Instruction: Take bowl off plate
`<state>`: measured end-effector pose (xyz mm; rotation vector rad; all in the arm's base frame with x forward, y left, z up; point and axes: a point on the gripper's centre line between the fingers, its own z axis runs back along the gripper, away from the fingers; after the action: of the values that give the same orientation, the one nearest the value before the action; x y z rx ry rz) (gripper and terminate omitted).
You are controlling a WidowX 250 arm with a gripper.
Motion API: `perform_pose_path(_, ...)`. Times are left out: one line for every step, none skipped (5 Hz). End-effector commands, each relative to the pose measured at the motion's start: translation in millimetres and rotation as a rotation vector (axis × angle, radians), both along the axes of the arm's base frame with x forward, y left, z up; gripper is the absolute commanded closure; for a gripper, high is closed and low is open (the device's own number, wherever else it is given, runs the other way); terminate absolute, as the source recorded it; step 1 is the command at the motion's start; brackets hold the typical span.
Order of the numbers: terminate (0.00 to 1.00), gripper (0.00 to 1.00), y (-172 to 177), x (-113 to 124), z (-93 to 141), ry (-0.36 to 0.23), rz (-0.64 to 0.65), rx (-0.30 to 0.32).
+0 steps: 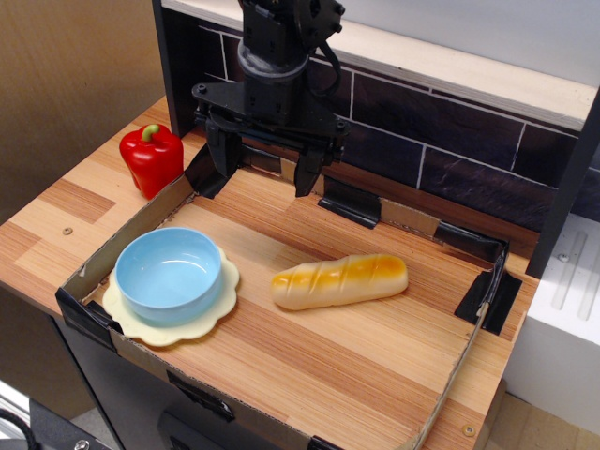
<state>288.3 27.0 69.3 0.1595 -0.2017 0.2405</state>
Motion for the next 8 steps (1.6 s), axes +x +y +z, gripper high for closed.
perform_pose_path(0.00, 0.00, 0, 0, 0, 0.000, 0.000, 0.000)
perform_pose_path(0.00, 0.00, 3, -20, 6, -0.003, -0.057, 0.003)
perform_pose_path(0.00, 0.00, 24, -36, 1, -0.019, -0.092, -0.006)
perform_pose_path(0.00, 0.00, 31, -54, -7, 0.043, -0.147, -0.021)
perform_pose_path(0.00, 0.00, 29, -70, -24, 0.113, -0.204, -0.031)
perform_pose_path(0.00, 0.00, 23, -81, -27, 0.114, -0.253, -0.088)
perform_pose_path(0.00, 0.00, 19, -86, -28, 0.102, -0.249, -0.120)
perform_pose_path(0.00, 0.00, 16, -88, -39, 0.115, -0.251, -0.083)
